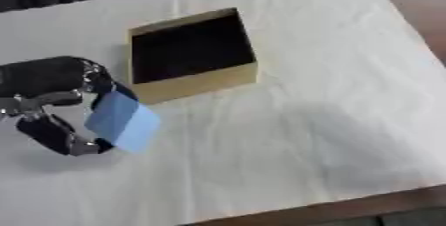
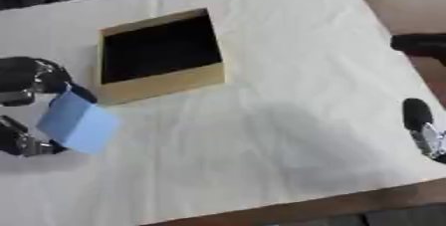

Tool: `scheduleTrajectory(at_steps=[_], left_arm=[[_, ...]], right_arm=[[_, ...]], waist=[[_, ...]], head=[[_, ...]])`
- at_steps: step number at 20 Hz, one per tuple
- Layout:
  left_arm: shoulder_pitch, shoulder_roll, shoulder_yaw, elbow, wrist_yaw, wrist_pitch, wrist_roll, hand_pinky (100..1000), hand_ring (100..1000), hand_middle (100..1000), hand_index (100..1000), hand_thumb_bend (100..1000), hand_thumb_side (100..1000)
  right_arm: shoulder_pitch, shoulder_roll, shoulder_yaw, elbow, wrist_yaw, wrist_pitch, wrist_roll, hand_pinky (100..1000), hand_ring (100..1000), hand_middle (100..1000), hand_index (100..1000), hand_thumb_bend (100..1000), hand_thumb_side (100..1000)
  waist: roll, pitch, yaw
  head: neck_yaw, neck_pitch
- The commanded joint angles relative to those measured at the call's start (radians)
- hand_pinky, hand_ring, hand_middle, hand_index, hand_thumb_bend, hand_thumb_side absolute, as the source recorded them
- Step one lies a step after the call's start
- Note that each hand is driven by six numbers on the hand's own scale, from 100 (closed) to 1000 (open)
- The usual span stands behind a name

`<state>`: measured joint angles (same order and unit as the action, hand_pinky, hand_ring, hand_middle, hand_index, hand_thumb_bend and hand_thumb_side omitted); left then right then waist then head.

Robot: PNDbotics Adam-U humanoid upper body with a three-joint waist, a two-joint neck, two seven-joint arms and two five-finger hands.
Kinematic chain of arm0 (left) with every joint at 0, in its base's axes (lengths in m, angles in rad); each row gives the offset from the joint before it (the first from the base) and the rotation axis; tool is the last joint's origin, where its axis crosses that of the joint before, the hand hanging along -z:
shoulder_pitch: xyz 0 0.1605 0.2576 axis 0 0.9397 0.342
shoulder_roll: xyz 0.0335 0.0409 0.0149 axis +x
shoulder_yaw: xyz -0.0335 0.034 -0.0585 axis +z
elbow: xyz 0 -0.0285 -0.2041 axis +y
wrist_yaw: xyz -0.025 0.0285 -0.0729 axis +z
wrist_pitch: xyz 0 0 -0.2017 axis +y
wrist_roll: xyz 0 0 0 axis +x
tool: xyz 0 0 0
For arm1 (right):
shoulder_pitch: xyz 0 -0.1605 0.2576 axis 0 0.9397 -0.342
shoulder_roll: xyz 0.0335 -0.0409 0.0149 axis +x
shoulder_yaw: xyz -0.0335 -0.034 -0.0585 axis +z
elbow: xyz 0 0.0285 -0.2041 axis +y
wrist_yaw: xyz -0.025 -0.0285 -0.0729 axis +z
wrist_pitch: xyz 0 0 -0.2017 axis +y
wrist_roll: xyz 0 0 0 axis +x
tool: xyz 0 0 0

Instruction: Pick up objects on the table and place them in the box.

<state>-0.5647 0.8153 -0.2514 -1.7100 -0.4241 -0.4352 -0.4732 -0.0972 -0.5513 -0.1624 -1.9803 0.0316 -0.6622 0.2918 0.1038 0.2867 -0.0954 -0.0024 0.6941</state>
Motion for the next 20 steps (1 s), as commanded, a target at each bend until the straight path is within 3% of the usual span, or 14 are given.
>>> scheduleTrajectory(at_steps=[1,8,15,17,20], left_arm=[[-0.058,0.025,0.049,0.044,0.037,0.034,0.019,676,481,320,621,109,411],[-0.205,-0.051,0.059,0.197,-0.018,0.117,0.016,683,509,338,634,123,404],[-0.283,-0.159,0.059,0.356,-0.115,0.211,0.039,690,531,376,664,138,411],[-0.297,-0.180,0.055,0.403,-0.145,0.210,0.055,690,531,376,664,138,411],[-0.327,-0.240,0.069,0.580,-0.288,0.178,0.120,712,561,450,692,176,412]], right_arm=[[-0.009,-0.023,0.006,-0.020,-0.015,-0.003,0.014,862,865,789,870,100,417],[-0.033,-0.031,0.034,-0.020,-0.048,-0.013,0.046,862,864,789,870,100,417],[-0.060,-0.030,0.055,-0.020,-0.090,-0.025,0.082,861,863,787,868,100,418],[-0.063,-0.030,0.055,-0.020,-0.099,-0.025,0.089,861,863,787,868,100,418],[-0.073,-0.026,0.059,-0.020,-0.112,-0.027,0.100,861,863,787,867,100,419]], waist=[[-0.003,-0.022,-0.007],[0.001,-0.027,-0.058],[0.008,-0.022,-0.111],[0.008,-0.022,-0.115],[0.010,-0.017,-0.136]], head=[[0.001,-0.004],[0.017,-0.017],[0.042,-0.027],[0.044,-0.028],[0.052,-0.033]])
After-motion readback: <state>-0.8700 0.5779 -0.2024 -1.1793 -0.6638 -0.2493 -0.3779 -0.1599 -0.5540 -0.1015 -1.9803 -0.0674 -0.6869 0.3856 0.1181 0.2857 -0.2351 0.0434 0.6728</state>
